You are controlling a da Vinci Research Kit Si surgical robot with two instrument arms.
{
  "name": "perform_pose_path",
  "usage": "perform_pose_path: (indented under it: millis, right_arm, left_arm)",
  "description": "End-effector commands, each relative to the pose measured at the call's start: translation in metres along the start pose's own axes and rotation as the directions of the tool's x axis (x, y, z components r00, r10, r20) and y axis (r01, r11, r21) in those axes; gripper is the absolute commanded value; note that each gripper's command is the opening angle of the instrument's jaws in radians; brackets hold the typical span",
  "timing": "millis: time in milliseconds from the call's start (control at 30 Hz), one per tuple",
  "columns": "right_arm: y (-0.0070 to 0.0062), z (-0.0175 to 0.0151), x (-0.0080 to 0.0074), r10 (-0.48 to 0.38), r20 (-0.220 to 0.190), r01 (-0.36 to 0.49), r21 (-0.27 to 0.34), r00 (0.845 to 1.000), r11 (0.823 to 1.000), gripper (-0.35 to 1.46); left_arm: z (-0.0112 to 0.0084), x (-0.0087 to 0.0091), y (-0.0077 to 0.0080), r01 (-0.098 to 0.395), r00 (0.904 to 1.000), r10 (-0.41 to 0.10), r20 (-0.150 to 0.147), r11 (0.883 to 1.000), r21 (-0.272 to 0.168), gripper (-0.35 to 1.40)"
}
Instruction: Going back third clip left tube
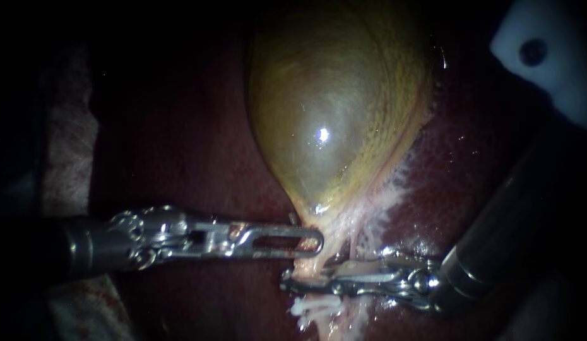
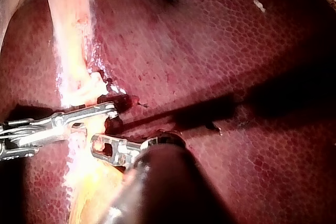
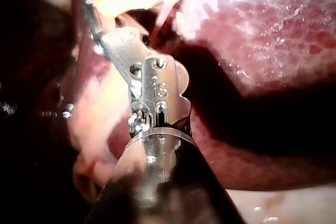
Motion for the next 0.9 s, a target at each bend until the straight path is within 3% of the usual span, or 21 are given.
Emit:
perform_pose_path:
  millis: [33, 700, 833, 900]
  right_arm:
    - [0.0000, 0.0000, 0.0000, 0.000, 0.000, 0.000, 0.000, 1.000, 1.000, -0.35]
    - [-0.0001, 0.0000, 0.0000, 0.000, 0.000, 0.000, 0.001, 1.000, 1.000, -0.33]
    - [-0.0002, -0.0001, -0.0001, 0.005, 0.001, -0.005, 0.002, 1.000, 1.000, 0.12]
    - [-0.0002, -0.0002, -0.0001, -0.001, 0.001, 0.001, 0.002, 1.000, 1.000, 0.26]
  left_arm:
    - [0.0000, 0.0000, 0.0000, 0.000, 1.0000, 0.000, 0.000, 1.000, 0.000, -0.35]
    - [-0.0001, 0.0000, 0.0002, 0.001, 1.0000, -0.001, 0.000, 1.000, 0.000, -0.35]
    - [-0.0001, 0.0000, 0.0003, 0.001, 1.0000, -0.001, 0.000, 1.000, 0.000, -0.35]
    - [-0.0002, 0.0000, 0.0004, 0.002, 1.0000, -0.002, 0.000, 1.000, 0.000, -0.35]
